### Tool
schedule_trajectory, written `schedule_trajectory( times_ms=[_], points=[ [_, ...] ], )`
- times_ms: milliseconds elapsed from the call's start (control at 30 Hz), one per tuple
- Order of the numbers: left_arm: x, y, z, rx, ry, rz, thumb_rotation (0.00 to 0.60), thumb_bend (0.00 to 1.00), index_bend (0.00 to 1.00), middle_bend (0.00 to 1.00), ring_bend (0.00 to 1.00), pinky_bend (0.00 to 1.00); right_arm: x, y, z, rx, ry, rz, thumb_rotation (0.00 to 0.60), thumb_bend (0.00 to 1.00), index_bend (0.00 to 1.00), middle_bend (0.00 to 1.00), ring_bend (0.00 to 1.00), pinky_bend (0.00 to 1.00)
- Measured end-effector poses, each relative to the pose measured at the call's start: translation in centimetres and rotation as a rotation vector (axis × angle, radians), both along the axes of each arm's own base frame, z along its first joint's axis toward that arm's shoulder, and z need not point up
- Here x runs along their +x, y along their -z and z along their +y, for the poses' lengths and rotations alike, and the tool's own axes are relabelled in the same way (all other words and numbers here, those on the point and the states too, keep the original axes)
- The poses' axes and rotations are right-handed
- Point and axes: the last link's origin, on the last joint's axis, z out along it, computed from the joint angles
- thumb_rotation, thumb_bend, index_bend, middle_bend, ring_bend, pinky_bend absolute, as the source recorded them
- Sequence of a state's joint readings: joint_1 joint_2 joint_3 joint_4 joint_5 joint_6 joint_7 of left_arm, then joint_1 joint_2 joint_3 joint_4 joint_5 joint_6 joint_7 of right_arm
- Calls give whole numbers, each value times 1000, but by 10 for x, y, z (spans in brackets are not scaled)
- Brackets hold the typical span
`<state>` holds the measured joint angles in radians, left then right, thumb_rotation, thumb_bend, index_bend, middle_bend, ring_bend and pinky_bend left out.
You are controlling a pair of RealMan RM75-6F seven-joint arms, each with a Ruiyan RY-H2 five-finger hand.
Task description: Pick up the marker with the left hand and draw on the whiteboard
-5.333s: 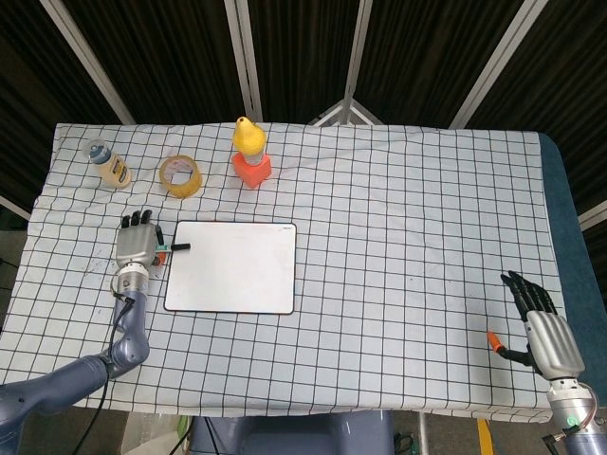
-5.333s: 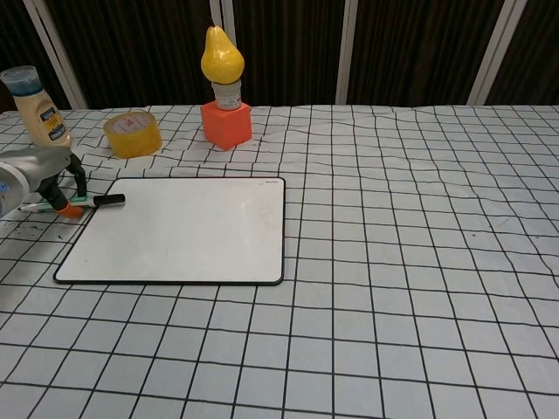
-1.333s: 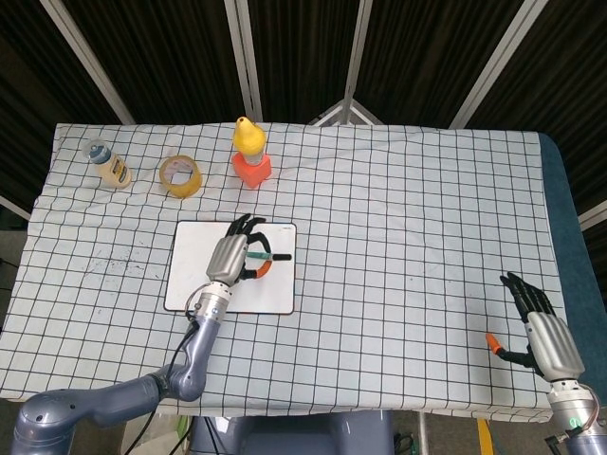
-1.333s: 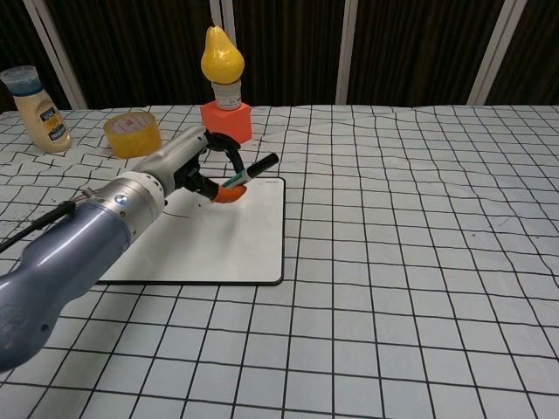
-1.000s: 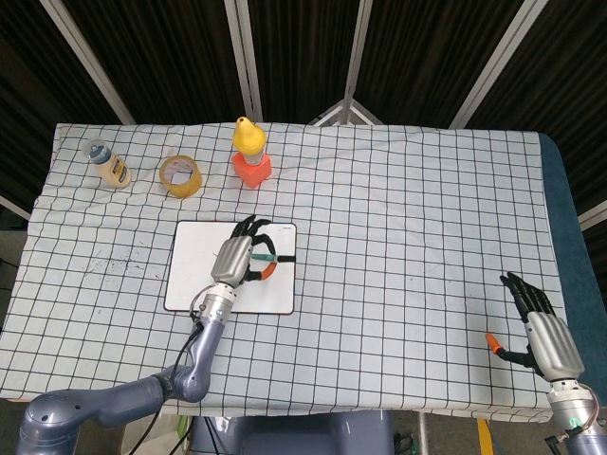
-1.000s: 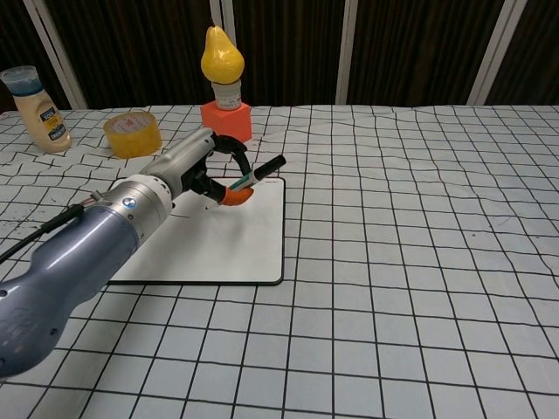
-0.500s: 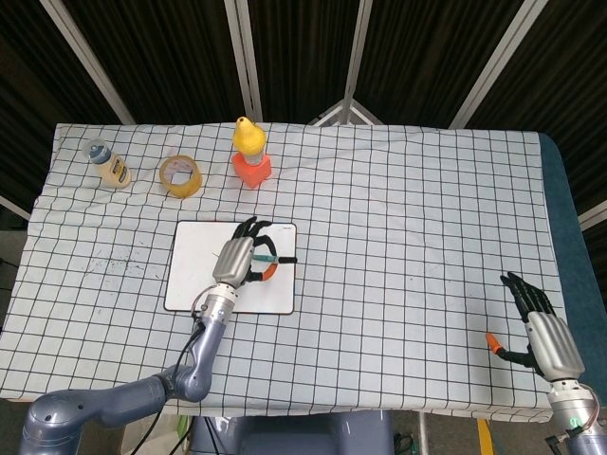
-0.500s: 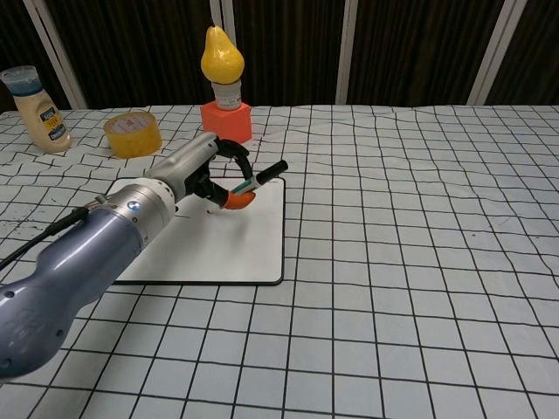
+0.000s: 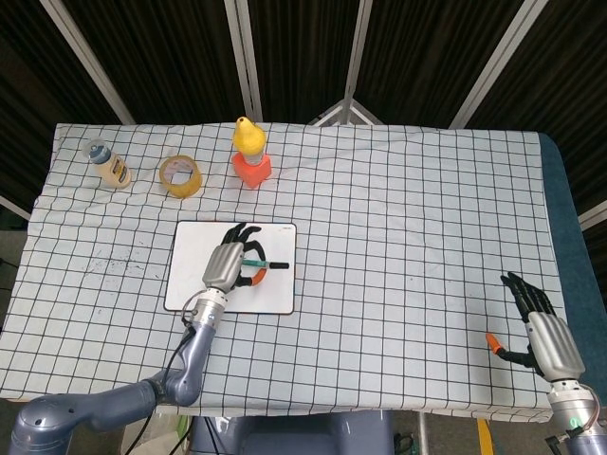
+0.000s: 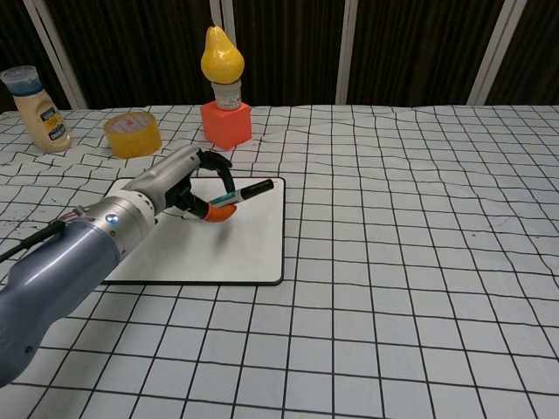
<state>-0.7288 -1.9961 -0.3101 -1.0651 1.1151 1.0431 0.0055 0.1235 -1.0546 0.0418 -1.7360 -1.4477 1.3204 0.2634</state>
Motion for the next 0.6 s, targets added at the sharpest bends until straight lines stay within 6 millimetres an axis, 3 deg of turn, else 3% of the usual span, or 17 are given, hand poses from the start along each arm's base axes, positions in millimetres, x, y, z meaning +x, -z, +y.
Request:
schedule_trajectory(
  times_ms=[400,600],
  points=[
    [-28,-15,-24,-9,-20,7,600,563,708,146,6,38,1,0,0,-5,2,-3,600,325,0,0,0,0],
    [-20,-38,-43,17,26,-89,600,562,708,146,6,38,1,1,1,-4,10,-9,600,325,0,0,0,0]
  ],
)
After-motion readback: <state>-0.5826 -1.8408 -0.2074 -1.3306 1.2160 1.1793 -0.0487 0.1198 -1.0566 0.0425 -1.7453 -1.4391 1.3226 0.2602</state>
